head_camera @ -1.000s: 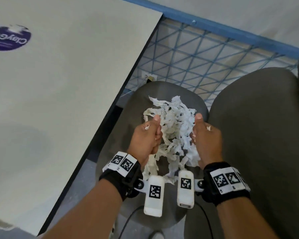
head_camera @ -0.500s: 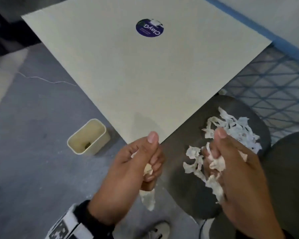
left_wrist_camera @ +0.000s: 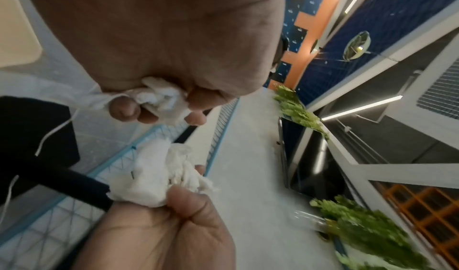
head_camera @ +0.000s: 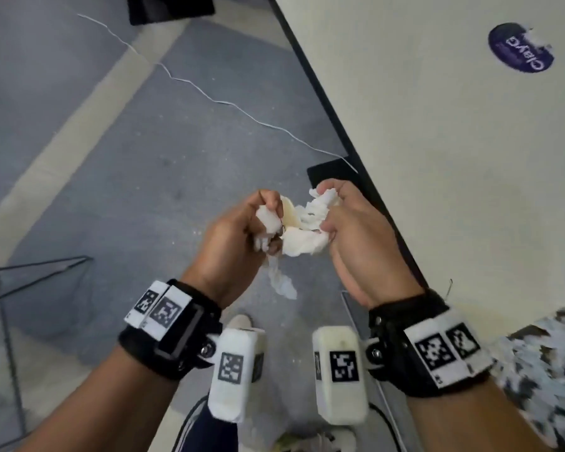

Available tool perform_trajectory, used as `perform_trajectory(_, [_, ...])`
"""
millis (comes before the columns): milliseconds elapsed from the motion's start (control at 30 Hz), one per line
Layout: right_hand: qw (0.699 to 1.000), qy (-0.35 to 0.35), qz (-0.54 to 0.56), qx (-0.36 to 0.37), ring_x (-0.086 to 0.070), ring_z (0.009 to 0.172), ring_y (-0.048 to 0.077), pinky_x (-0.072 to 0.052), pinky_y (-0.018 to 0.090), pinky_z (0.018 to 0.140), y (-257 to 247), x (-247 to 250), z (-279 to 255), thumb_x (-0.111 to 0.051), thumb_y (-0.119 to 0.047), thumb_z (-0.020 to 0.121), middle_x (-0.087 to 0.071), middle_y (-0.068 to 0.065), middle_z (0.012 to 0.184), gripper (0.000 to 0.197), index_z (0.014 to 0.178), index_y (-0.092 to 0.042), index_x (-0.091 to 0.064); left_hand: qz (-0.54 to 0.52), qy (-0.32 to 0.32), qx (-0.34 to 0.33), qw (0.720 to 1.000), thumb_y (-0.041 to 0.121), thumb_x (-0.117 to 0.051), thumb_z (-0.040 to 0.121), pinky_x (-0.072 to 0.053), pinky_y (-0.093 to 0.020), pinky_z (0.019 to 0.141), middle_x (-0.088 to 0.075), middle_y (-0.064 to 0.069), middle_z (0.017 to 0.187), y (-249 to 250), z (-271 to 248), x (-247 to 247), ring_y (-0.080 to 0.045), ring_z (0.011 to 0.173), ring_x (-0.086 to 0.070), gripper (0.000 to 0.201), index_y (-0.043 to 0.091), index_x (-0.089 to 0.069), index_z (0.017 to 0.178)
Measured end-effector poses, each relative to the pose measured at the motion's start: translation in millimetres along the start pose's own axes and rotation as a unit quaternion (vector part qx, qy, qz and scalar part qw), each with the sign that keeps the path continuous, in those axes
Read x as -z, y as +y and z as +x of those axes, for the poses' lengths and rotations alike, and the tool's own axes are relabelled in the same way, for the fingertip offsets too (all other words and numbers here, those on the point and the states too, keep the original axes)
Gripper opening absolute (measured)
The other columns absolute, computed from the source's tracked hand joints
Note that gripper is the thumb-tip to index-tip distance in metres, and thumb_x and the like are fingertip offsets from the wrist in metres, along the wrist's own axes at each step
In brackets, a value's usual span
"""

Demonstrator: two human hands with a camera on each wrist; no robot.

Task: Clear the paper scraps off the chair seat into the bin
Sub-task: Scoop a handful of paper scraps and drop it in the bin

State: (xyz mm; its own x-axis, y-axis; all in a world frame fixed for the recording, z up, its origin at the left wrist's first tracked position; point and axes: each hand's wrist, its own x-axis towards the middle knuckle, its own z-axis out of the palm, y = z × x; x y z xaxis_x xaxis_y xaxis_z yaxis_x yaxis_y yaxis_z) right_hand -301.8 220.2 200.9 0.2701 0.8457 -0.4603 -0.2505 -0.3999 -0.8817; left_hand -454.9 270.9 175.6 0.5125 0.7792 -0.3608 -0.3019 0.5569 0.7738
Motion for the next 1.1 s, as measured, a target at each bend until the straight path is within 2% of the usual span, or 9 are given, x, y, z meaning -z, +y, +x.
perform_trajectory(133, [0.996,0.033,-0.078,-0.042,-0.064,0.093,0.01,-0.05,0.021,0.068,54,-37,97,-0.043,0.007,0.086,-0.065,-0.006,0.104,0.049,0.118,-0.028,-0.059,0.116,0.125,0.018,0.985,-0.003,-0.037,0.056,-0.031,-0.038,0.063,-0.049,-0.006,0.076,-23,74,81,-0.022,0.066,-0.044,0.042,0.019,-0.056,0.086])
perform_trajectory(333, [0.975,0.102,-0.178,-0.082,-0.065,0.108,0.021,-0.055,0.046,0.099,153,-57,219,-0.052,-0.01,0.096,-0.066,0.001,0.119,0.037,0.128,-0.029,-0.052,0.194,0.166,0.052,0.965,-0.015,-0.043,0.084,-0.05,-0.028,0.059,-0.059,-0.004,0.085,-75,168,180,-0.024,0.079,-0.059,0.043,0.025,-0.054,0.097])
perform_trajectory(467, [0.958,0.115,-0.223,-0.137,-0.064,0.093,0.022,-0.056,0.036,0.076,203,-63,267,-0.052,-0.006,0.097,-0.063,0.011,0.116,0.032,0.121,-0.022,-0.037,0.263,0.18,0.069,0.945,-0.008,-0.049,0.084,-0.062,-0.053,0.07,-0.067,-0.006,0.095,-120,209,229,-0.036,0.091,-0.069,0.045,0.035,-0.057,0.09])
perform_trajectory(533, [0.947,0.119,-0.254,-0.155,-0.057,0.08,0.018,-0.044,0.029,0.063,225,-64,284,-0.053,-0.005,0.097,-0.06,0.011,0.11,0.03,0.116,-0.02,-0.034,0.295,0.191,0.072,0.933,-0.009,-0.053,0.084,-0.06,-0.064,0.067,-0.068,-0.012,0.095,-141,226,248,-0.041,0.09,-0.071,0.041,0.032,-0.059,0.088])
perform_trajectory(567, [0.943,0.119,-0.264,-0.162,-0.056,0.08,0.018,-0.041,0.028,0.066,233,-64,291,-0.056,-0.007,0.097,-0.06,0.008,0.109,0.028,0.116,-0.02,-0.038,0.307,0.197,0.079,0.928,-0.01,-0.053,0.083,-0.059,-0.065,0.063,-0.069,-0.013,0.091,-152,234,256,-0.041,0.085,-0.072,0.04,0.03,-0.06,0.085])
perform_trajectory(667, [0.933,0.112,-0.273,-0.207,-0.058,0.094,0.021,-0.043,0.026,0.079,262,-62,311,-0.06,-0.011,0.096,-0.061,0.001,0.111,0.027,0.121,-0.02,-0.055,0.344,0.203,0.095,0.912,-0.006,-0.055,0.076,-0.06,-0.059,0.062,-0.071,-0.009,0.08,-177,253,270,-0.036,0.074,-0.072,0.037,0.03,-0.064,0.075])
perform_trajectory(767, [0.933,0.105,-0.247,-0.238,-0.067,0.106,0.025,-0.051,0.029,0.087,284,-59,326,-0.057,-0.006,0.094,-0.068,0.005,0.124,0.033,0.123,-0.022,-0.061,0.412,0.15,0.113,0.892,0.006,-0.054,0.07,-0.061,-0.041,0.077,-0.076,-0.002,0.085,-196,267,276,-0.028,0.085,-0.073,0.031,0.034,-0.066,0.074])
perform_trajectory(933, [0.943,0.077,-0.193,-0.259,-0.056,0.128,0.027,-0.047,0.043,0.11,306,-58,342,-0.062,-0.011,0.089,-0.055,0.001,0.145,0.066,0.15,-0.03,-0.044,0.479,0.057,0.173,0.859,-0.017,-0.046,0.077,-0.043,-0.02,0.094,-0.061,-0.007,0.135,-203,278,276,-0.023,0.125,-0.058,0.065,0.023,-0.068,0.123])
perform_trajectory(1100, [0.953,0.074,-0.133,-0.262,-0.052,0.134,0.028,-0.045,0.05,0.111,349,-44,360,-0.061,-0.029,0.075,-0.048,0.0,0.153,0.084,0.152,-0.042,-0.031,0.489,0.04,0.205,0.847,-0.009,-0.051,0.088,-0.033,-0.02,0.105,-0.034,-0.006,0.159,-191,278,277,-0.023,0.147,-0.035,0.07,0.027,-0.047,0.148])
